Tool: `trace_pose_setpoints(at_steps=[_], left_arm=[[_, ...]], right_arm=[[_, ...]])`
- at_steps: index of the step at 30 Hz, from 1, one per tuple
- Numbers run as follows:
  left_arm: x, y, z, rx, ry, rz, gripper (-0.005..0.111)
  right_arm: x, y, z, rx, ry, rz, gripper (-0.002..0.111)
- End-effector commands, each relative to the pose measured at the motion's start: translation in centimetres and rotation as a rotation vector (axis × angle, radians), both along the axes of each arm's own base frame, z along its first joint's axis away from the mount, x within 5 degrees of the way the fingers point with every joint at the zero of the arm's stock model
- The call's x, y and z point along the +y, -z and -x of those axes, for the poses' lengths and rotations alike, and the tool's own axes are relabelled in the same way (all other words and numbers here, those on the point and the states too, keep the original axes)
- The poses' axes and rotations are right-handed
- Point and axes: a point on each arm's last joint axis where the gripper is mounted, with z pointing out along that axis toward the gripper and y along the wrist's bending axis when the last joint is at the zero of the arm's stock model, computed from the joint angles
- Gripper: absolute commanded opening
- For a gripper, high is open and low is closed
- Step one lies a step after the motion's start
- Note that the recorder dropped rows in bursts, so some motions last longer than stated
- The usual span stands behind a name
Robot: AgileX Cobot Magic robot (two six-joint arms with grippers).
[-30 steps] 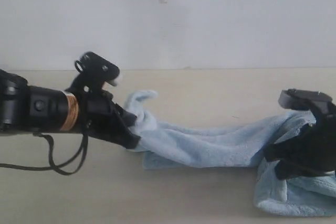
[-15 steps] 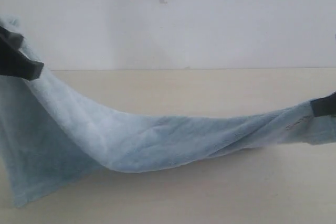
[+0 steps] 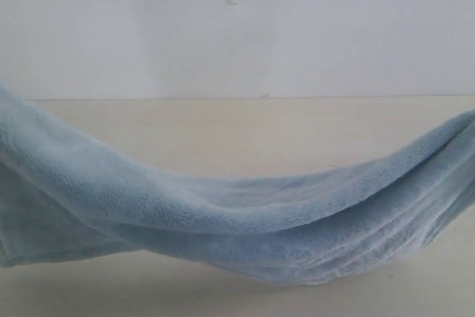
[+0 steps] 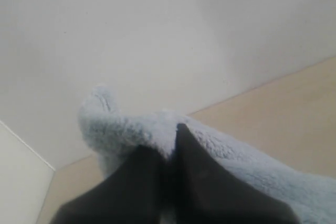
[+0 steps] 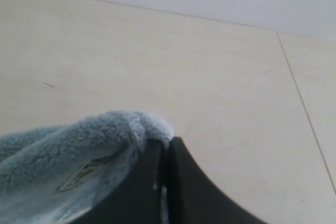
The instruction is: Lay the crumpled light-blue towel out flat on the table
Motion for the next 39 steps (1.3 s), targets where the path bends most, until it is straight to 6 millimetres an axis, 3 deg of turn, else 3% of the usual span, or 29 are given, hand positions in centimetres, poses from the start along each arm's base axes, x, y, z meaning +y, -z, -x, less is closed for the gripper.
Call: trace_pose_setpoints(at_steps=[1,7,13,17,20,23,28,32,36,39], left_arm=[[0.2,1.3,0.1,0.035,-0.011,-0.032,0.004],[1.0,0.9,0.7,-0.003,-0.062,-0.033,0.004],[1.8,-0.9,2.9,-0.129,-0.041,0.048,0.004],[1.7,-1.0,3.0,-0.140,-0.019,0.058,0.004],[1.4,-0.5,2.7,-0.119,-0.007,0.049,0.004],[1.0,0.9,2.0,-0.075,0.007,0.001,0.004],[0.1,4.7,0.0,0.025,0.044,-0.253,0.004],[-0.3,6.0,-1.4,0.053,0.022,-0.298,0.004],[-0.9,7.7,-2.9,0.124,0.023,-0.372,0.004],[-1.6,9.5,-4.5,0.210,0.025,-0.422,0.004]], right_arm=[[0.0,0.0,-0.5,-0.005,0.001,0.004,0.000],[-0.1,-1.6,1.1,-0.104,-0.006,0.001,0.000],[-0.4,-4.6,5.1,-0.324,-0.023,0.017,0.000],[-0.4,-4.9,5.2,-0.346,-0.030,0.021,0.000],[-0.2,-4.1,3.7,-0.298,-0.037,0.024,0.000],[0.1,-2.6,1.0,-0.215,-0.053,0.029,0.000],[1.0,2.6,-5.2,-0.012,-0.092,0.022,0.000],[1.6,6.9,-8.5,0.107,-0.121,0.007,0.000],[2.6,10.5,-11.3,0.112,-0.192,-0.032,0.000],[3.5,11.8,-13.5,0.048,-0.250,-0.068,0.000]])
